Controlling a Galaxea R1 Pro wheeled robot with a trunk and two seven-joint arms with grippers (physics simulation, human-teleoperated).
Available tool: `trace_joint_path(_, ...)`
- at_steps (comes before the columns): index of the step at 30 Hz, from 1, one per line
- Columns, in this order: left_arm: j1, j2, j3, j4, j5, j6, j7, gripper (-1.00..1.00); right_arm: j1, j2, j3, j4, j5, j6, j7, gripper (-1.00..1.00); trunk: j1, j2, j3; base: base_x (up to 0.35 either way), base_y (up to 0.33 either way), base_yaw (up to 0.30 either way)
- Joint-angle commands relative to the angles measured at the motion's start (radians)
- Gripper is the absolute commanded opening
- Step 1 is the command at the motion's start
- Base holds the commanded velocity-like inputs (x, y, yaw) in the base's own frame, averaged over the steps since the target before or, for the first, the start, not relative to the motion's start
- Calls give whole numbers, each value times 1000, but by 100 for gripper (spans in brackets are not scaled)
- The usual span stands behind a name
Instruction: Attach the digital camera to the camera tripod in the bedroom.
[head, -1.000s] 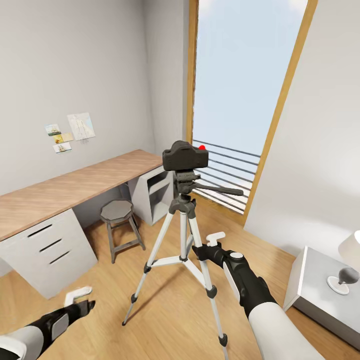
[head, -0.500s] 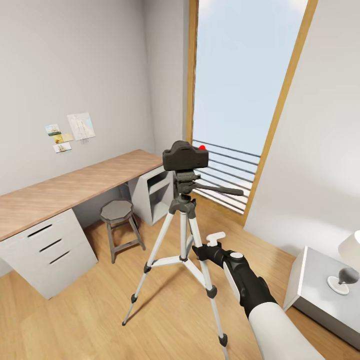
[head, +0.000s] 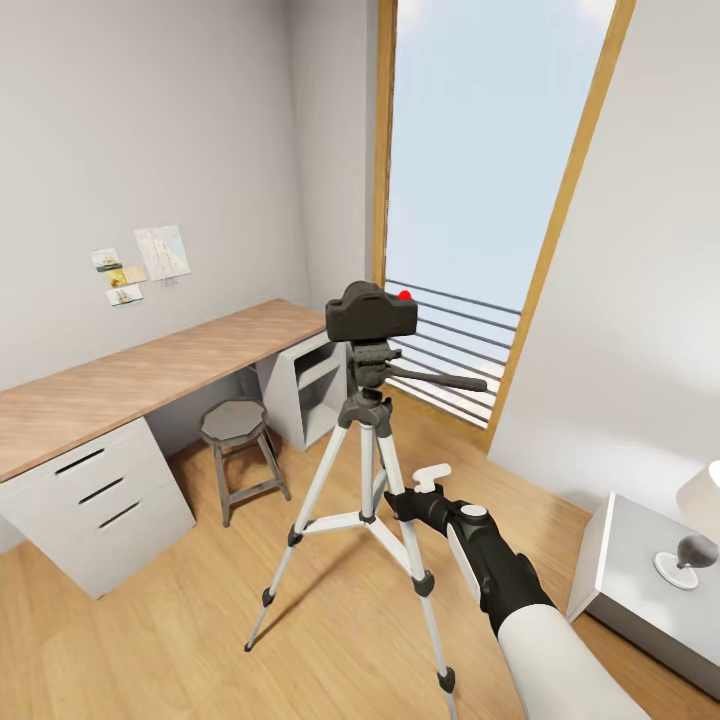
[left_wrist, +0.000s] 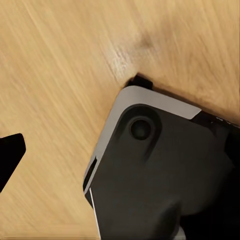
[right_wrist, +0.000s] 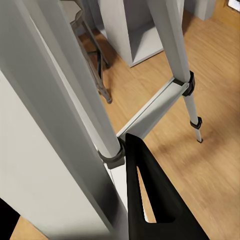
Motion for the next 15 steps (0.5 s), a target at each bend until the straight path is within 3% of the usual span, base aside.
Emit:
trace_joint_path(1, 1, 0, -8, 0, 7, 1, 2, 100, 0, 0, 2, 18, 76, 13, 6, -100, 1, -2, -2, 0, 0, 0)
trace_joint_path(9, 9, 2, -8, -1, 21, -8, 2, 100, 0, 0, 2, 16, 77, 13, 8, -100, 1, -2, -2, 0, 0, 0)
trace_joint_path(12, 9, 1, -7, 0, 47, -9, 2, 100, 0, 0, 2, 15, 77, 13, 9, -100, 1, -2, -2, 0, 0, 0)
trace_joint_path(14, 10, 1, -7, 0, 86, -8, 1, 100, 0, 0, 2, 16, 76, 13, 9, -100, 1, -2, -2, 0, 0, 0)
trace_joint_path(15, 10, 1, -7, 0, 100, -7, 1, 100, 0, -1, 2, 16, 76, 13, 9, 100, 1, -2, -2, 0, 0, 0)
